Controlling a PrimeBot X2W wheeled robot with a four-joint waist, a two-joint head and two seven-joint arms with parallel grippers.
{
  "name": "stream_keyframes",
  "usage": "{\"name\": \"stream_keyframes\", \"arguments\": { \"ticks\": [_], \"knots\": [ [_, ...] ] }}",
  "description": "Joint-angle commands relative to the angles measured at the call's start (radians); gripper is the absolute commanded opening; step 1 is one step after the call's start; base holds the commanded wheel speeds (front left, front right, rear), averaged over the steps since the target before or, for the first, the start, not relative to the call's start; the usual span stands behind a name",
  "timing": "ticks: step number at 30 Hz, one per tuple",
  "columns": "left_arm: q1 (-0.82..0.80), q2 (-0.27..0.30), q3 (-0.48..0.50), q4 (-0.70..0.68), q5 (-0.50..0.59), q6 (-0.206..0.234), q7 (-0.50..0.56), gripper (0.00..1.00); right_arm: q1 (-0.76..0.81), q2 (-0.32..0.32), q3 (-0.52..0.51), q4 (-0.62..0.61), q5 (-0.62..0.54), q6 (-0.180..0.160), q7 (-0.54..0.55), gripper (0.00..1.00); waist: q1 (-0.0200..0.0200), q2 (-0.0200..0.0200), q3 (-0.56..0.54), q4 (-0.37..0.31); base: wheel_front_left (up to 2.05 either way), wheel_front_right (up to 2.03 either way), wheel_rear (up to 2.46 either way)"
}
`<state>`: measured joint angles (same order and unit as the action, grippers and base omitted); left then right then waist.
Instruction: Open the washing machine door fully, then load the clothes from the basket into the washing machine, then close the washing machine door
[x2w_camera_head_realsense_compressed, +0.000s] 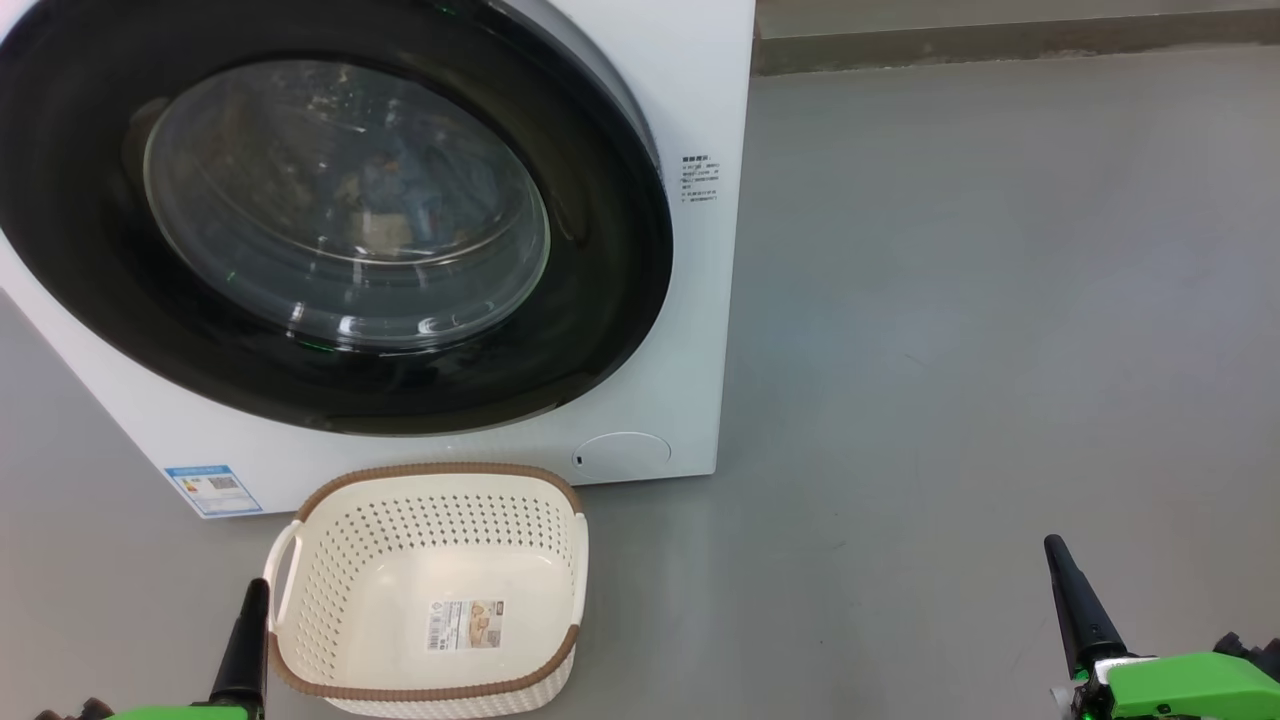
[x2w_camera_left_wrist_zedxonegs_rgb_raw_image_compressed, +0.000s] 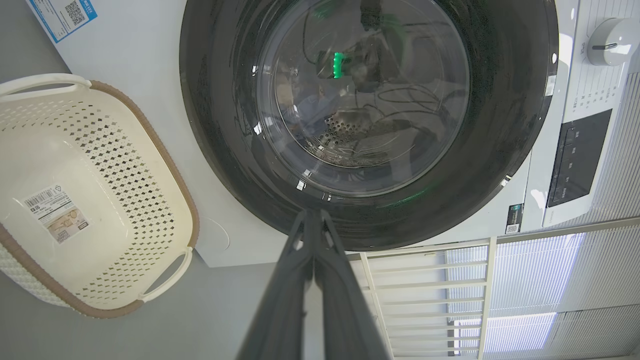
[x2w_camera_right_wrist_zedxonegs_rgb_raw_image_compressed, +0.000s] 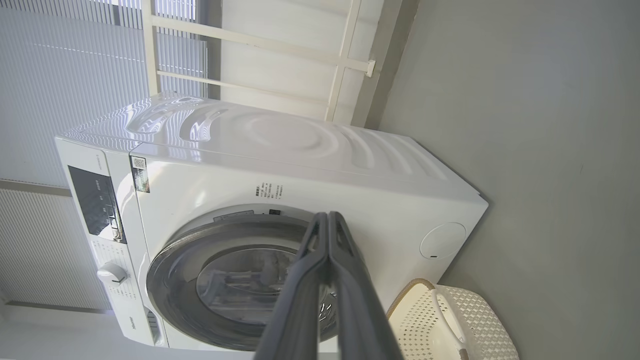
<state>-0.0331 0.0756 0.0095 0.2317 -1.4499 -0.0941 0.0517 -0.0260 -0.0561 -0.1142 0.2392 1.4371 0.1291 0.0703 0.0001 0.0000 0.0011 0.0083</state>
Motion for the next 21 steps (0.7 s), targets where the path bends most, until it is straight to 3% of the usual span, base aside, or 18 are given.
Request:
{"name": "stream_keyframes", "arguments": {
  "ticks": [1, 14, 21],
  "knots": [
    [-0.049, 0.010, 0.038, -0.012, -0.034, -0.019, 0.007, 0.00, -0.053, -0.003, 0.014, -0.020, 0.030, 0.001, 0.006, 0.00, 0.0000, 0.0000, 0.000, -0.001, 0.00, 0.00, 0.00],
    [-0.071, -0.003, 0.073, 0.011, -0.178, -0.036, 0.036, 0.00, -0.080, -0.001, 0.009, 0.004, 0.173, 0.002, 0.035, 0.00, 0.0000, 0.0000, 0.002, -0.008, 0.00, 0.00, 0.00],
    [-0.073, -0.005, 0.077, 0.012, -0.182, -0.037, 0.039, 0.00, -0.081, 0.000, 0.008, 0.005, 0.178, 0.002, 0.037, 0.00, 0.0000, 0.0000, 0.002, -0.008, 0.00, 0.00, 0.00]
  ]
}}
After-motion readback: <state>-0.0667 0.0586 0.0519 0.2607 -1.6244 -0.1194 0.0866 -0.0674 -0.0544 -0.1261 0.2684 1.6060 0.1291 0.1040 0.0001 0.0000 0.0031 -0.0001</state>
